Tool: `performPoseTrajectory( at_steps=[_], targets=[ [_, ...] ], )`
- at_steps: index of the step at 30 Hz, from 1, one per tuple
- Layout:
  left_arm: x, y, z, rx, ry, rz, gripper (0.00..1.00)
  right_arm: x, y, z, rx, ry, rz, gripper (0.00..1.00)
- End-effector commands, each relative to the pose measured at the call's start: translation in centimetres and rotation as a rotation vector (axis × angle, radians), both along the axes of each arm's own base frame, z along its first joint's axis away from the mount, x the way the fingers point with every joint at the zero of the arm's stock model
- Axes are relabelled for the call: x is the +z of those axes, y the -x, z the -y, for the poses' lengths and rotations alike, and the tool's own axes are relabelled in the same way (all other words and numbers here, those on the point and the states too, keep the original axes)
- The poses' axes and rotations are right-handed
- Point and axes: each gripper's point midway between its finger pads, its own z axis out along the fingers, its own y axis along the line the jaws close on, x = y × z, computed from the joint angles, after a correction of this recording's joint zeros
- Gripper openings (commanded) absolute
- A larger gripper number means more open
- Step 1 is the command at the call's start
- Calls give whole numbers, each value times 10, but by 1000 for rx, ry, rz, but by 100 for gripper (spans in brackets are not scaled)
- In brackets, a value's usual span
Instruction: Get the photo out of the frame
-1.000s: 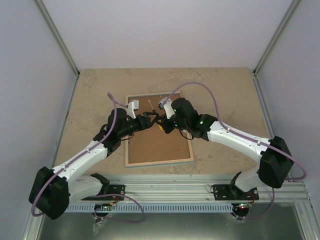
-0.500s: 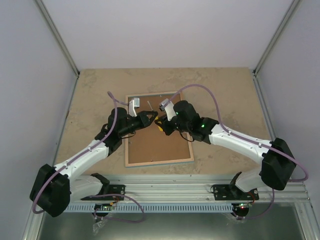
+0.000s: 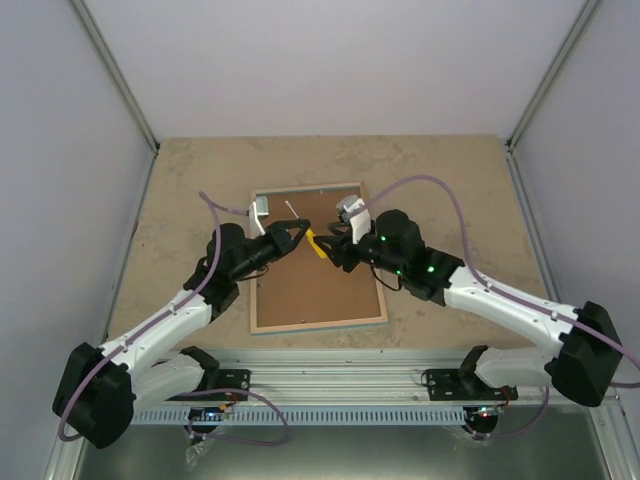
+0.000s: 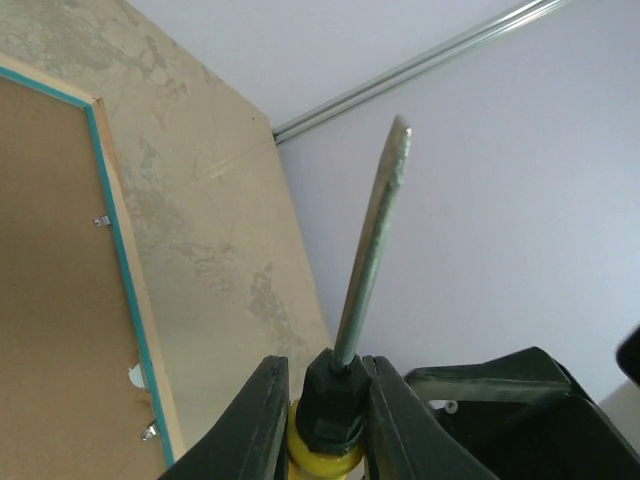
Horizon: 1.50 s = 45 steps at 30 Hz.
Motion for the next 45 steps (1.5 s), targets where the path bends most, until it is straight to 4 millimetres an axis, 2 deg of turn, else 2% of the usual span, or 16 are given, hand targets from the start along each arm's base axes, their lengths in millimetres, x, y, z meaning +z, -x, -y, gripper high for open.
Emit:
performPoseTrajectory(
  at_steps=[1, 3, 5, 9, 13, 24, 29, 34, 41, 45],
  targets=[
    [23, -1, -7, 46, 120, 22, 1, 36, 3, 8, -2, -110, 186, 53],
    [27, 0, -7, 42, 160, 17, 1, 31, 2, 15, -10, -96, 208, 58],
    [30, 2, -7, 37, 201, 8, 1, 26, 8, 12, 49, -65, 222, 64],
    [41, 2, -6, 26, 253, 19, 1, 20, 18, 8, 121, -66, 275, 67],
    [42, 4, -3, 6, 278, 5, 1, 24, 22, 1, 157, -77, 308, 68],
    [43, 9, 4, -32, 319, -19, 0, 26, 4, -11, 117, -93, 361, 49],
    [40, 11, 3, -29, 333, -39, 0, 35, 0, -15, 109, -113, 385, 44],
    [37, 11, 3, -31, 353, -56, 0, 35, -4, -15, 92, -117, 385, 40],
    [35, 13, 3, -41, 380, -76, 0, 29, -6, -17, 87, -111, 377, 26],
    [24, 11, 5, -32, 354, -104, 8, 27, -7, -16, 82, -98, 378, 11]
  ],
)
